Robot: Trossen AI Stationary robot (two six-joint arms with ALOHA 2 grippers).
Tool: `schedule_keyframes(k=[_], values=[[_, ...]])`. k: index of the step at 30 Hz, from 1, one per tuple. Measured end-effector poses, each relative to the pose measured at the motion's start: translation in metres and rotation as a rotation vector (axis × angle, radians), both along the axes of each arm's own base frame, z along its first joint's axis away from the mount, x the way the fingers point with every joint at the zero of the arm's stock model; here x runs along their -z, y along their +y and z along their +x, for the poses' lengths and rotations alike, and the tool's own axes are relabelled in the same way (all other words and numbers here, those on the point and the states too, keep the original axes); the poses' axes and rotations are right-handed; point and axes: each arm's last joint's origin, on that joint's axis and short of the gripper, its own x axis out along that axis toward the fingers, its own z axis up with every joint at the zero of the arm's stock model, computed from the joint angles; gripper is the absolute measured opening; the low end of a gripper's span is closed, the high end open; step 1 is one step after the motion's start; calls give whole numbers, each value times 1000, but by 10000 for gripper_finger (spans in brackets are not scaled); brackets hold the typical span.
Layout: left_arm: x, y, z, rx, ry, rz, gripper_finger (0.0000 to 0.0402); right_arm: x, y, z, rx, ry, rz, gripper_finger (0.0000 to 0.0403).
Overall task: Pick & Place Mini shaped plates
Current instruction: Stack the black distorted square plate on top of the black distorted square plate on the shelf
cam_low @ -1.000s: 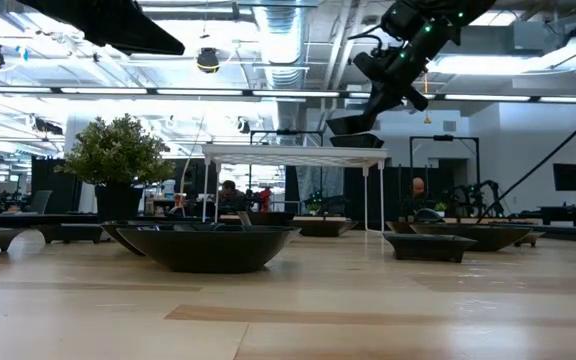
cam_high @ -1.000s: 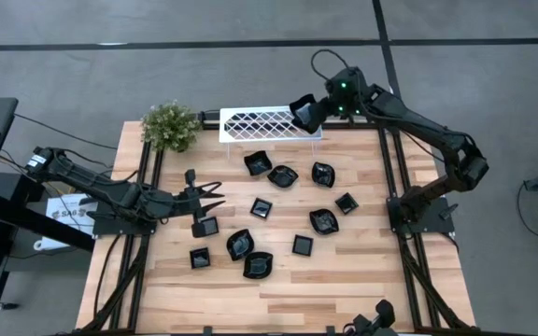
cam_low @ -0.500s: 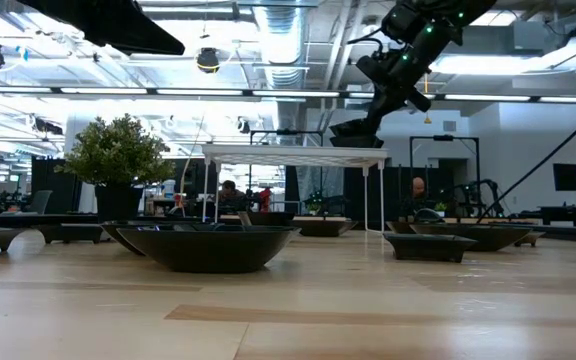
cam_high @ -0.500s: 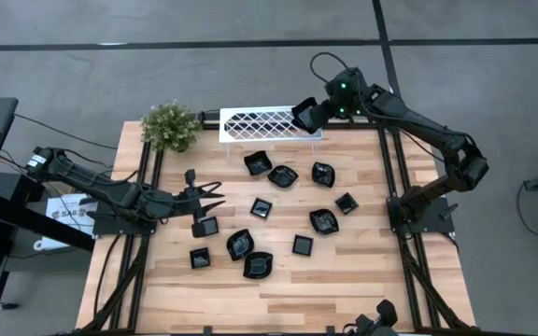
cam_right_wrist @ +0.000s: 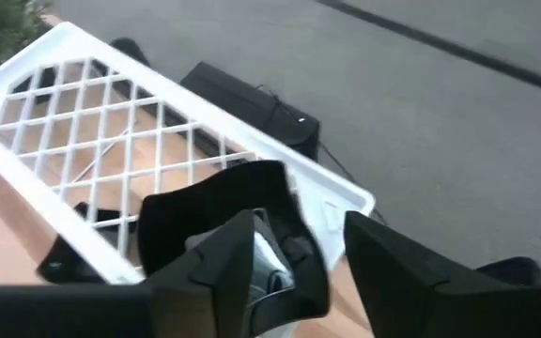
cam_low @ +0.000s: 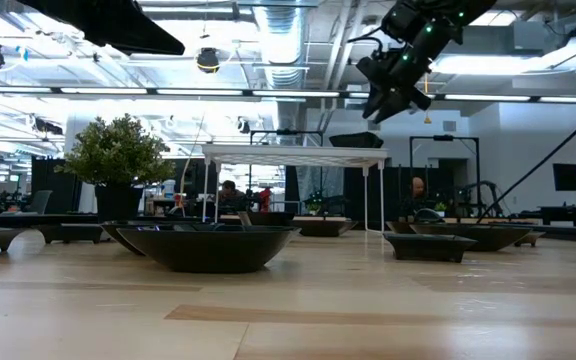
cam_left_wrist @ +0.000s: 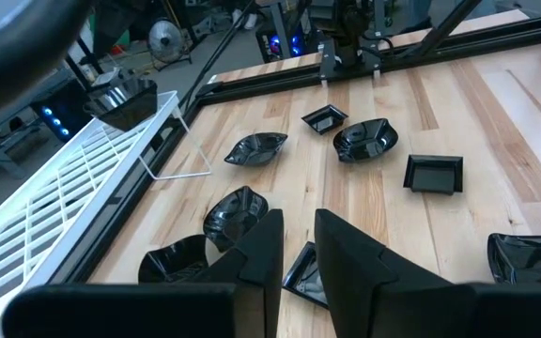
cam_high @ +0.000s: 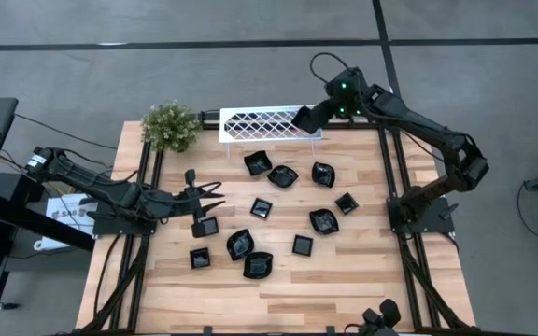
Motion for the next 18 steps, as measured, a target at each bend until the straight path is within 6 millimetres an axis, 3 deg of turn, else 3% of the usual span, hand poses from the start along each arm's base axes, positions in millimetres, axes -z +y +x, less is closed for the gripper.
schedule_keyframes(k=[6, 13, 18], values=[[0, 0, 0, 0, 0, 0, 66, -20, 15, -6, 115, 32, -152, 191], [0, 0, 0, -28, -23, -63, 66, -46, 62, -9, 49, 33, -283, 193], [0, 0, 0, -24, -23, -75, 66, -36, 102, -11, -44, 29, -331, 181]])
